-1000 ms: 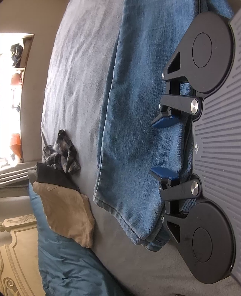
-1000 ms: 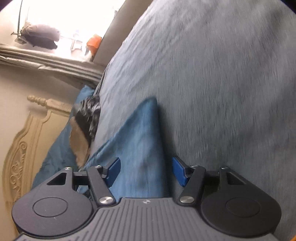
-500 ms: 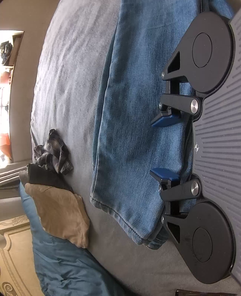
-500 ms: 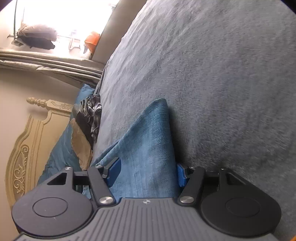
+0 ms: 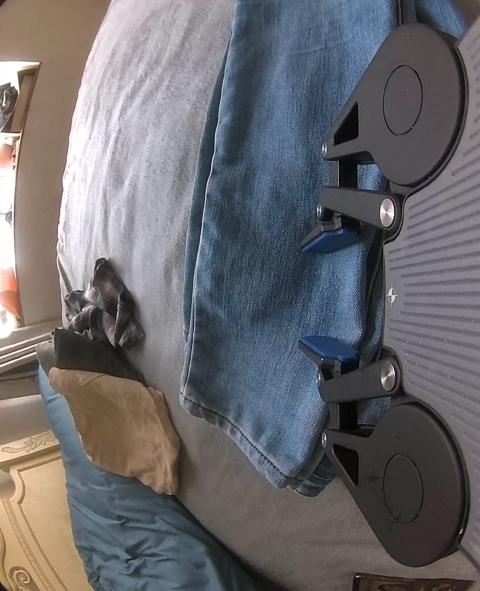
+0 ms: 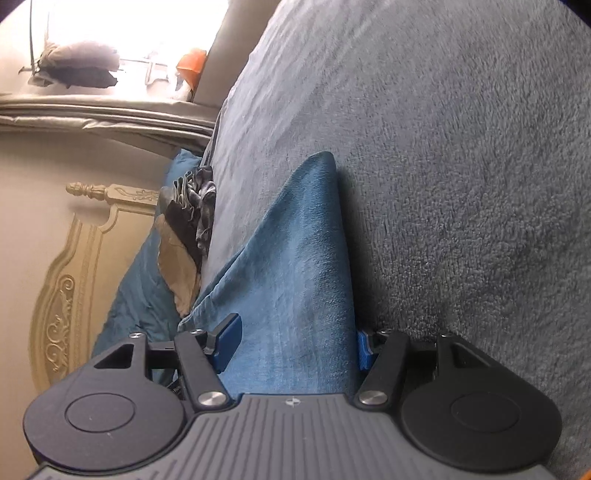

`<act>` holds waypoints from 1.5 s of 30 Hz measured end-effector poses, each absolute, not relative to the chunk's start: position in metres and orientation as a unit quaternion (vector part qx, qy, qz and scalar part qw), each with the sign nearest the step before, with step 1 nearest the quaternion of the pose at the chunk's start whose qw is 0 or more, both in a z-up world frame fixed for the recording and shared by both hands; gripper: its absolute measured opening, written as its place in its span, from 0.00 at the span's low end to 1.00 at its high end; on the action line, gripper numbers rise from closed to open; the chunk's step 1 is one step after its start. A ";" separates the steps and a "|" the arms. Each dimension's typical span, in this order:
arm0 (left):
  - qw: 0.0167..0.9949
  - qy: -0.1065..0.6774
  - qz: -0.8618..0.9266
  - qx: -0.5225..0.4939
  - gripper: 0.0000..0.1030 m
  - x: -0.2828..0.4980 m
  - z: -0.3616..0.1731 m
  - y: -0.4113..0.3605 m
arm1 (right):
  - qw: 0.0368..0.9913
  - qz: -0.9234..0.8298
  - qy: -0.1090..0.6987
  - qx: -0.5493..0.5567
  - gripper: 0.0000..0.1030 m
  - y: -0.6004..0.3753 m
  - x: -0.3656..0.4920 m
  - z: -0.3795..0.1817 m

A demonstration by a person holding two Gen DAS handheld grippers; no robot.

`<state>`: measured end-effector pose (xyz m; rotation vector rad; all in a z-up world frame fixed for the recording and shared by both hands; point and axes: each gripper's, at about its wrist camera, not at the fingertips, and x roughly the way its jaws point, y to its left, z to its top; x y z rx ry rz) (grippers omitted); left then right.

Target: Fold clothes

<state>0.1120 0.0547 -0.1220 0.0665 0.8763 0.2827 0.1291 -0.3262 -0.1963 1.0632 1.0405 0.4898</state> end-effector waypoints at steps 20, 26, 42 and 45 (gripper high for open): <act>0.901 0.410 0.134 0.029 0.49 0.108 -0.125 0.057 | 0.660 0.219 0.501 0.515 0.48 -0.319 0.142 -0.207; 0.910 0.397 0.114 0.035 0.50 0.102 -0.126 0.061 | 0.678 0.202 0.494 0.505 0.14 -0.320 0.134 -0.195; 0.919 0.335 -0.071 0.193 0.49 0.094 -0.135 0.023 | 0.738 0.326 0.434 0.400 0.12 -0.279 0.151 -0.087; 0.913 0.341 -0.088 0.208 0.49 0.096 -0.133 0.024 | 0.736 0.339 0.430 0.398 0.12 -0.271 0.153 -0.082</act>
